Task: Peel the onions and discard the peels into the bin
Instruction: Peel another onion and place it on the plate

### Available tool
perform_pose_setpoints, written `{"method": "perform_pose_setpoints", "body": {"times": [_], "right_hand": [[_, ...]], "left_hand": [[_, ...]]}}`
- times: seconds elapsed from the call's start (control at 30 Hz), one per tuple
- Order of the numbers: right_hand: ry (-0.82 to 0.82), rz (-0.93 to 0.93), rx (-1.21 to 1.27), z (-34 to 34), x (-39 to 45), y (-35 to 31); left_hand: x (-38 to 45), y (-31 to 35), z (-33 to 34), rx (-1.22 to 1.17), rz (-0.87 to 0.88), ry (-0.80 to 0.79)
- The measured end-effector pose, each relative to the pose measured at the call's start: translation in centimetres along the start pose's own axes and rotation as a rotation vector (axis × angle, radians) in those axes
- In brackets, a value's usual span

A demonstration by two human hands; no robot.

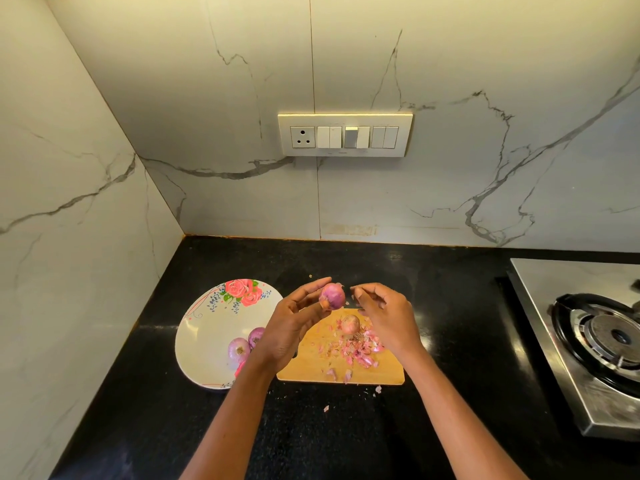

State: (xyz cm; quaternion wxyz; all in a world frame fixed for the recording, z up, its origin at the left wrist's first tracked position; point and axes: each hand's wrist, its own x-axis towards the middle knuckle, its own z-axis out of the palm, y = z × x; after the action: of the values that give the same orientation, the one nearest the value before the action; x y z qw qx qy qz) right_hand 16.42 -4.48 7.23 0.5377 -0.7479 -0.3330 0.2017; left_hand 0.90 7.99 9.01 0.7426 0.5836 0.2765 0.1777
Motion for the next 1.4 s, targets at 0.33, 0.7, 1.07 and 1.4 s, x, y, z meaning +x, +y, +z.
{"method": "perform_pose_setpoints", "body": {"times": [0.33,0.7,1.07,1.4], "right_hand": [[-0.068,-0.11,0.078,0.2,-0.4,-1.9],[-0.062,-0.046,0.144,0.2,-0.6,-1.1],[-0.043,-0.045,0.229,0.5,-0.8,-1.9],[0.054,0.028,0.208,0.7,-0.1,-0.8]], "left_hand": [[-0.1,0.0,0.2,0.213,0.12,0.047],[-0.6,-0.1,0.2,0.127,0.082,0.035],[-0.4,-0.2,0.0,0.138,0.1,0.056],[-0.4,-0.3,0.1,0.043,0.06,0.034]]}}
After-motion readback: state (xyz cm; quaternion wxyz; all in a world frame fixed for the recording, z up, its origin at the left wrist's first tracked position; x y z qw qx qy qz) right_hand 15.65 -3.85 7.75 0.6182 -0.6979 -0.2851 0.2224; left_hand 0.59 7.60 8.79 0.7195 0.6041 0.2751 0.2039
